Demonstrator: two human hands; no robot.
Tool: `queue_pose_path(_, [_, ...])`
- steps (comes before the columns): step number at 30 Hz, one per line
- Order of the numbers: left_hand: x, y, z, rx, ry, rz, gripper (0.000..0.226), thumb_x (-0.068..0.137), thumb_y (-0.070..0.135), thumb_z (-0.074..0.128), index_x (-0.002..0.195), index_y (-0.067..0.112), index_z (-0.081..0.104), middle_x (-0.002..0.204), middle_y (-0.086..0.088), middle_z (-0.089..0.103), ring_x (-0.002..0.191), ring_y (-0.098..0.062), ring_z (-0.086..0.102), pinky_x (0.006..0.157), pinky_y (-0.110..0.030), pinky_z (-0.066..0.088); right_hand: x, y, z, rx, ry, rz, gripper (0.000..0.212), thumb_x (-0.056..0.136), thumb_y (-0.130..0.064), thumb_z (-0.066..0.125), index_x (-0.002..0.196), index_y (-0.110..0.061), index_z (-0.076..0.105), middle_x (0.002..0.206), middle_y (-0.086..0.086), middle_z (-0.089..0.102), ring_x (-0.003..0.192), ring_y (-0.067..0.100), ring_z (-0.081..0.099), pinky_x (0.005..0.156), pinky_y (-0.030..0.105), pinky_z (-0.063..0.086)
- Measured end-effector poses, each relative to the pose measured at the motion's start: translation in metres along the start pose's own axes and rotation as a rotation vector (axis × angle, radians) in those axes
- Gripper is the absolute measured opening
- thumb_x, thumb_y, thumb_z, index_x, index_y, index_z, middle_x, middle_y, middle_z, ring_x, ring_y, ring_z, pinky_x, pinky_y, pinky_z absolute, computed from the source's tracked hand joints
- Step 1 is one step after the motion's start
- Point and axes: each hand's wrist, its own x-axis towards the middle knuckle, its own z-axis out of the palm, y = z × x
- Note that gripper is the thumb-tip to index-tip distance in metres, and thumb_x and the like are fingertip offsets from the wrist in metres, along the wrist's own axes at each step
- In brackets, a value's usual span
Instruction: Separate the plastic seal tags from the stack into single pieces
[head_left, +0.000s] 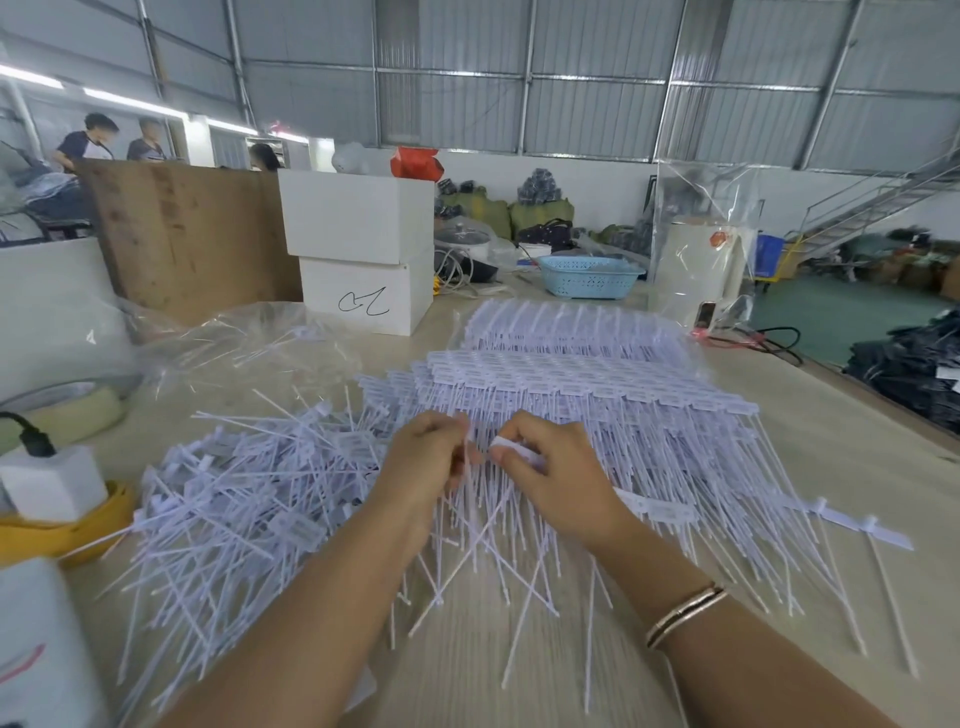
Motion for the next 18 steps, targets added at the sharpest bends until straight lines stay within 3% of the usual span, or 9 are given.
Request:
queue_pose_path(2, [0.003,0.006,-0.008,-0.064,0.135,0.021,0.021,0.095,0.021,0.054,0.076,0.016,0.052,0.047,0.007,0.058,0.044,-0.006,0.044,0.051,-0.024,0.034,0.0,-0.002,-0.001,0.02,0.063,-0.001,0.018,0.091,-0.026,0.058,0.074,-0.029,0.053,0.048,-0.011,0.045,0.045,0.009,0.041,0.058,0.02,0.026])
queue_pose_path(4, [0.004,0.012,-0.021,0.182,0.27,0.221,0.02,0.096,0.025,0.051,0.076,0.02,0.051,0.051,0.007,0.059,0.042,-0.002,0.046,0.049,-0.026,0.033,0.0,-0.003,-0.002,0.039,0.08,0.007,0.011,0.092,-0.03,0.056,0.081,-0.032,0.057,0.049,-0.012,0.044,0.044,0.008,0.042,0.059,0.02,0.026])
queue_pose_path(6, [0.003,0.017,-0.031,0.46,0.362,0.423,0.018,0.095,0.029,0.048,0.078,0.025,0.051,0.057,0.006,0.06,0.046,-0.006,0.053,0.048,-0.026,0.037,-0.001,-0.003,-0.003,-0.015,0.07,0.014,0.01,0.095,-0.027,0.055,0.096,-0.024,0.064,0.057,-0.018,0.047,0.049,0.004,0.046,0.063,0.024,0.03])
queue_pose_path(9, [0.005,0.017,-0.045,0.807,0.455,0.454,0.015,0.094,0.029,0.045,0.083,0.028,0.055,0.059,0.003,0.059,0.055,-0.02,0.056,0.051,-0.027,0.042,-0.003,-0.003,0.0,-0.074,-0.012,0.038,0.03,0.096,-0.019,0.041,0.117,-0.019,0.063,0.078,-0.022,0.047,0.067,0.002,0.048,0.079,0.031,0.031])
queue_pose_path(12, [0.008,0.014,-0.056,1.163,0.514,0.353,0.016,0.094,0.03,0.048,0.103,0.029,0.061,0.094,-0.004,0.063,0.085,-0.028,0.056,0.075,-0.038,0.042,-0.004,-0.001,0.002,-0.026,-0.052,0.06,0.054,0.085,-0.012,0.036,0.134,-0.033,0.046,0.073,-0.015,0.05,0.06,-0.002,0.038,0.073,0.025,0.027])
queue_pose_path(14, [0.009,0.011,-0.055,1.238,0.554,0.426,0.028,0.092,0.031,0.054,0.118,0.024,0.061,0.116,-0.01,0.052,0.105,-0.031,0.047,0.087,-0.044,0.037,-0.005,0.0,0.003,-0.05,-0.097,0.049,0.065,0.087,-0.008,0.038,0.131,-0.054,0.024,0.077,0.003,0.056,0.068,0.001,0.038,0.079,0.023,0.024])
queue_pose_path(16, [0.007,0.011,-0.043,1.055,0.406,0.632,0.027,0.092,0.031,0.055,0.115,0.022,0.064,0.115,-0.008,0.052,0.105,-0.027,0.048,0.087,-0.041,0.04,-0.006,0.001,0.006,-0.064,-0.124,0.013,0.072,0.09,-0.003,0.041,0.129,-0.057,0.012,0.097,-0.004,0.053,0.075,0.001,0.042,0.086,0.014,0.02])
queue_pose_path(18, [0.002,0.009,-0.025,0.77,0.105,0.622,0.024,0.093,0.041,0.047,0.1,0.027,0.065,0.09,0.006,0.06,0.084,-0.012,0.057,0.071,-0.023,0.042,-0.007,0.001,0.011,-0.082,-0.11,-0.05,0.078,0.089,0.002,0.043,0.132,-0.054,0.007,0.111,-0.021,0.04,0.073,0.003,0.049,0.091,0.007,0.015])
